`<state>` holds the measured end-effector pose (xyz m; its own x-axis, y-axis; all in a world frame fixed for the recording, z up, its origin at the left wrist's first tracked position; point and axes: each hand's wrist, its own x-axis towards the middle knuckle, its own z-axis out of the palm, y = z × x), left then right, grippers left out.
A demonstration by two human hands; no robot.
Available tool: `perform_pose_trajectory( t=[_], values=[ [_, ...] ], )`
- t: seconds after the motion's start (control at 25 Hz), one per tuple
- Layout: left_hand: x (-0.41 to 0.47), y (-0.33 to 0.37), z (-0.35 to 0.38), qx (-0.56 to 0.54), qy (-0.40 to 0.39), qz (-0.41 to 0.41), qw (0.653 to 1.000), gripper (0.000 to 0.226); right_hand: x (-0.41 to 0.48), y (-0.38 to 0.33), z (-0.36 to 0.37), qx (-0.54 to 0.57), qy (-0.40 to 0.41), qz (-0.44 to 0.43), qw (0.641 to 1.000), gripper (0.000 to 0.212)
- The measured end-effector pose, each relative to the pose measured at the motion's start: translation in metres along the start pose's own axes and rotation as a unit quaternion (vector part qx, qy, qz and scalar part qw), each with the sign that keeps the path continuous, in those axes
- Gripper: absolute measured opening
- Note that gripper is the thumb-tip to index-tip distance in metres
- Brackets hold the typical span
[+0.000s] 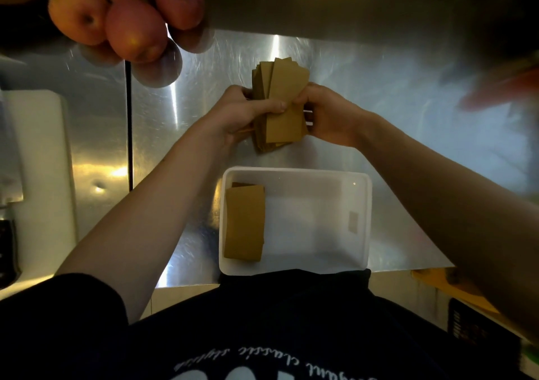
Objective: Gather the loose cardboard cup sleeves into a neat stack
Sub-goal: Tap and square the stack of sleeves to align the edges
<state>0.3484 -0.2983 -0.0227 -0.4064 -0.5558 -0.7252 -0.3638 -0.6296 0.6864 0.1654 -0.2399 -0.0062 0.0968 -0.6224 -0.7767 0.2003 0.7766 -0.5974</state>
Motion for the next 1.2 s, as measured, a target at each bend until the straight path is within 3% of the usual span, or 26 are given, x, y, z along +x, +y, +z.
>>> perform_pose_trajectory(
  t=[0.12, 0.24, 0.44, 0.72, 0.92, 1.2],
  values=[
    [-0.002, -0.006, 0.005, -0.026, -0.023, -0.001, 0.999, 0.079, -0.006, -0.001, -0.014, -0.057, -0.012, 0.002, 0.998, 0.05],
    [-0.003, -0.008, 0.01, -0.023, -0.05, 0.001, 0.998, 0.102, -0.013, -0.001, -0.036, -0.091, -0.052, 0.019, 0.994, 0.068],
    [-0.006, -0.007, 0.037, 0.022, -0.089, 0.041, 0.995, 0.109, -0.027, 0.005, -0.067, -0.142, -0.114, -0.001, 0.983, 0.071],
    [-0.01, -0.003, 0.075, 0.137, -0.08, 0.144, 0.977, 0.08, -0.041, 0.025, -0.1, -0.25, -0.03, -0.173, 0.952, 0.08],
    [-0.011, -0.003, 0.097, 0.207, -0.03, 0.216, 0.954, 0.095, -0.046, 0.035, -0.102, -0.278, 0.013, -0.287, 0.917, 0.086],
    [-0.016, -0.005, 0.111, 0.268, -0.002, 0.242, 0.933, 0.1, -0.043, 0.052, -0.098, -0.297, 0.054, -0.312, 0.901, 0.084]
  ],
)
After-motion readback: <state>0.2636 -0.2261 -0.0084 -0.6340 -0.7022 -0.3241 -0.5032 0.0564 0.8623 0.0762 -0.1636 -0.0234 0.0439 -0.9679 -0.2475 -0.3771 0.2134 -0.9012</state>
